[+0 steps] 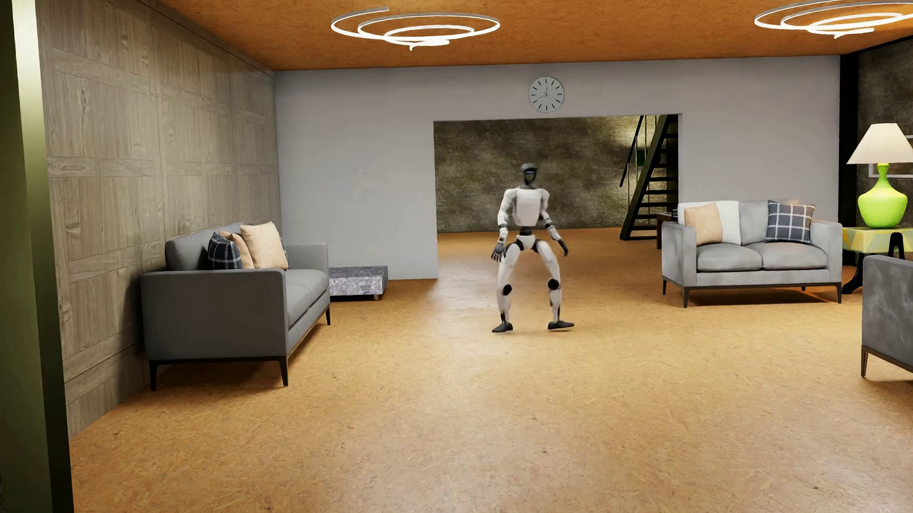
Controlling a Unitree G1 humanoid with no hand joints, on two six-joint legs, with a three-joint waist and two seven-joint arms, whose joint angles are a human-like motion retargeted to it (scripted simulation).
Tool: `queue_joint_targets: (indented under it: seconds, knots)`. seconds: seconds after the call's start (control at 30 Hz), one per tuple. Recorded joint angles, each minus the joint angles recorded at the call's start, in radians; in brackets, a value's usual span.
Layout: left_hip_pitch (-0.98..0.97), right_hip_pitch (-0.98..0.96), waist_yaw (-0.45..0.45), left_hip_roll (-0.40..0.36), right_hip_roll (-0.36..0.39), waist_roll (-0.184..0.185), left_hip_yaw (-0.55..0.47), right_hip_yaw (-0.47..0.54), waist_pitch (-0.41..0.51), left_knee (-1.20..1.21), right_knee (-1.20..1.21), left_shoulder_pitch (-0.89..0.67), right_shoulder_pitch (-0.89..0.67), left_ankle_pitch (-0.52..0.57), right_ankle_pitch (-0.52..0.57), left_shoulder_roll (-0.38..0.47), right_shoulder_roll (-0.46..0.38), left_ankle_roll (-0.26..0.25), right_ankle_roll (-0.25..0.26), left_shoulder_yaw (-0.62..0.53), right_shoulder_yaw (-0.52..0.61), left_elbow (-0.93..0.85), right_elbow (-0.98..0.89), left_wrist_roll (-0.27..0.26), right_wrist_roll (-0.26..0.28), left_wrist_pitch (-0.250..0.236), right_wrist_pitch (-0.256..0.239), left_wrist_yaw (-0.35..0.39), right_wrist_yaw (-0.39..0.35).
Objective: Move towards the sofa
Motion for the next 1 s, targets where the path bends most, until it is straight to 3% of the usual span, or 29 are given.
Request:
queue_joint_targets:
  seconds: [0.03,0.07,0.1,0.13,0.2,0.23,0.27,0.3,0.37,0.47,0.5,0.53,0.57,0.6,0.63,0.67,0.7,0.73,0.77,0.8,0.83,0.87,0.93,0.97,1.0]
  knots:
    - [0.012,-0.059,-0.008,0.084,0.076,0.014,-0.013,0.095,0.005,0.023,0.004,0.032,-0.043,-0.051,-0.027,-0.015,0.026,0.009,-0.03,0.057,0.044,-0.025,0.008,-0.029,-0.03,0.004,-0.009,0.015,0.047]
    - [-0.002,-0.109,-0.009,0.147,0.157,0.027,-0.116,0.189,0.009,0.046,0.008,0.051,-0.071,-0.123,-0.054,-0.033,0.043,0.015,-0.055,0.096,0.074,-0.03,-0.018,-0.041,-0.055,0.013,-0.037,0.015,0.107]
    - [-0.046,-0.142,-0.003,0.163,0.236,0.037,-0.324,0.278,0.013,0.068,0.004,0.067,-0.086,-0.182,-0.079,-0.042,0.053,0.057,-0.081,0.111,0.081,-0.017,-0.062,-0.031,-0.07,0.026,-0.072,-0.006,0.157]
    - [-0.095,-0.16,0.005,0.126,0.307,0.044,-0.57,0.36,0.017,0.099,-0.012,0.079,-0.089,-0.204,-0.097,-0.04,0.064,0.063,-0.107,0.105,0.054,0.006,-0.115,-0.007,-0.066,0.04,-0.106,-0.042,0.169]
    - [-0.168,-0.192,0.015,-0.058,0.417,0.056,-1.001,0.517,0.022,0.2,-0.034,0.077,-0.074,-0.199,-0.115,-0.039,0.085,-0.069,-0.15,0.062,-0.027,0.083,-0.229,0.077,-0.054,0.075,-0.149,-0.13,0.113]
    - [-0.193,-0.21,0.017,-0.159,0.461,0.06,-1.122,0.597,0.022,0.254,-0.04,0.074,-0.087,-0.21,-0.12,-0.049,0.082,-0.107,-0.165,0.055,-0.027,0.107,-0.27,0.108,-0.079,0.094,-0.164,-0.176,0.099]
    - [-0.225,-0.224,0.017,-0.232,0.504,0.064,-1.163,0.679,0.023,0.307,-0.042,0.078,-0.117,-0.225,-0.126,-0.065,0.072,-0.121,-0.179,0.056,-0.009,0.109,-0.297,0.129,-0.116,0.103,-0.169,-0.205,0.101]
    - [-0.263,-0.236,0.019,-0.269,0.545,0.069,-1.131,0.763,0.023,0.349,-0.042,0.089,-0.161,-0.233,-0.132,-0.081,0.062,-0.105,-0.19,0.056,0.015,0.095,-0.311,0.145,-0.16,0.094,-0.171,-0.205,0.113]
    - [-0.347,-0.246,0.029,-0.281,0.626,0.08,-0.984,0.934,0.025,0.381,-0.033,0.117,-0.245,-0.224,-0.154,-0.095,0.064,-0.079,-0.207,0.023,0.02,0.055,-0.314,0.176,-0.197,0.047,-0.16,-0.154,0.099]
    - [-0.443,-0.199,0.051,-0.329,0.717,0.088,-0.834,1.158,0.024,0.25,-0.042,0.124,-0.292,-0.114,-0.186,-0.074,0.081,-0.049,-0.228,-0.045,-0.032,0.037,-0.277,0.192,-0.154,0.014,-0.14,-0.158,-0.027]
    - [-0.456,-0.169,0.054,-0.36,0.733,0.088,-0.819,1.217,0.022,0.153,-0.05,0.115,-0.283,-0.051,-0.196,-0.056,0.081,-0.099,-0.232,-0.062,-0.052,0.037,-0.262,0.194,-0.131,0.016,-0.133,-0.184,-0.066]
    - [-0.452,-0.136,0.057,-0.391,0.743,0.086,-0.832,1.27,0.02,0.047,-0.057,0.106,-0.26,0.008,-0.207,-0.038,0.08,-0.185,-0.233,-0.068,-0.067,0.035,-0.244,0.195,-0.112,0.027,-0.124,-0.194,-0.097]
    - [-0.445,-0.101,0.061,-0.428,0.742,0.083,-0.892,1.317,0.017,-0.006,-0.061,0.096,-0.228,0.06,-0.217,-0.026,0.075,-0.093,-0.23,-0.067,-0.083,0.032,-0.223,0.196,-0.09,0.041,-0.116,-0.193,-0.11]
    - [-0.435,-0.068,0.061,-0.429,0.737,0.082,-0.882,1.351,0.015,0.034,-0.046,0.087,-0.189,0.055,-0.214,-0.023,0.068,0.061,-0.229,-0.056,-0.096,0.028,-0.196,0.192,-0.067,0.051,-0.101,-0.181,-0.119]
    - [-0.427,-0.051,0.062,-0.414,0.73,0.08,-0.86,1.374,0.018,0.108,0.002,0.077,-0.148,-0.003,-0.193,-0.029,0.06,0.097,-0.223,-0.026,-0.109,0.023,-0.157,0.178,-0.042,0.062,-0.078,-0.145,-0.119]
    - [-0.406,-0.047,0.063,-0.398,0.726,0.075,-0.842,1.381,0.024,0.176,0.078,0.063,-0.098,-0.064,-0.135,-0.041,0.062,0.087,-0.213,0.01,-0.138,0.024,-0.105,0.158,-0.003,0.073,-0.045,-0.102,-0.131]
    - [-0.37,-0.07,0.065,-0.378,0.729,0.073,-0.814,1.388,0.028,0.207,0.178,0.046,-0.053,-0.115,-0.019,-0.061,0.068,0.077,-0.158,0.053,-0.143,0.029,-0.038,0.121,0.015,0.079,-0.001,-0.058,-0.132]
    - [-0.327,-0.121,0.066,-0.362,0.73,0.073,-0.774,1.415,0.03,0.206,0.304,0.027,-0.025,-0.15,0.097,-0.081,0.068,0.073,0.073,0.076,-0.128,0.035,0.035,0.087,0.016,0.084,0.035,-0.03,-0.109]
    - [-0.273,-0.204,0.076,-0.345,0.735,0.073,-0.717,1.365,0.032,0.187,0.472,0.015,-0.003,-0.177,0.194,-0.081,0.05,0.069,0.145,0.064,-0.057,0.052,0.102,0.082,-0.025,0.065,0.044,-0.037,-0.025]
    - [-0.22,-0.301,0.084,-0.338,0.711,0.071,-0.667,1.328,0.034,0.17,0.635,-0.008,0.025,-0.203,0.231,-0.071,0.037,0.062,0.149,0.027,0.04,0.069,0.136,0.1,-0.084,0.04,0.038,-0.056,0.079]
    - [-0.169,-0.399,0.084,-0.338,0.652,0.065,-0.631,1.299,0.038,0.151,0.761,-0.042,0.06,-0.223,0.202,-0.045,0.022,0.055,0.15,-0.019,0.103,0.091,0.129,0.129,-0.12,0.022,0.006,-0.076,0.163]
    - [-0.119,-0.491,0.072,-0.348,0.564,0.057,-0.607,1.258,0.042,0.13,0.844,-0.082,0.111,-0.241,0.176,-0.02,0.008,0.048,0.157,-0.063,0.098,0.116,0.094,0.167,-0.112,0.016,-0.022,-0.098,0.184]
    - [-0.034,-0.638,0.027,-0.384,0.43,0.04,-0.594,1.147,0.047,0.086,0.864,-0.183,0.228,-0.272,0.155,0.011,0.048,0.026,-0.007,-0.149,-0.043,0.167,-0.002,0.23,-0.013,0.039,-0.028,-0.139,0.092]
    - [-0.005,-0.685,-0.001,-0.4,0.404,0.033,-0.601,1.093,0.047,0.078,0.797,-0.233,0.289,-0.29,0.138,0.019,0.083,0.016,-0.051,-0.184,-0.115,0.182,-0.051,0.255,0.034,0.047,-0.049,-0.152,0.029]
    - [0.016,-0.715,-0.028,-0.414,0.401,0.029,-0.616,1.046,0.045,0.083,0.688,-0.281,0.346,-0.315,0.129,0.019,0.123,0.009,-0.06,-0.211,-0.175,0.188,-0.092,0.266,0.067,0.044,-0.066,-0.161,-0.015]
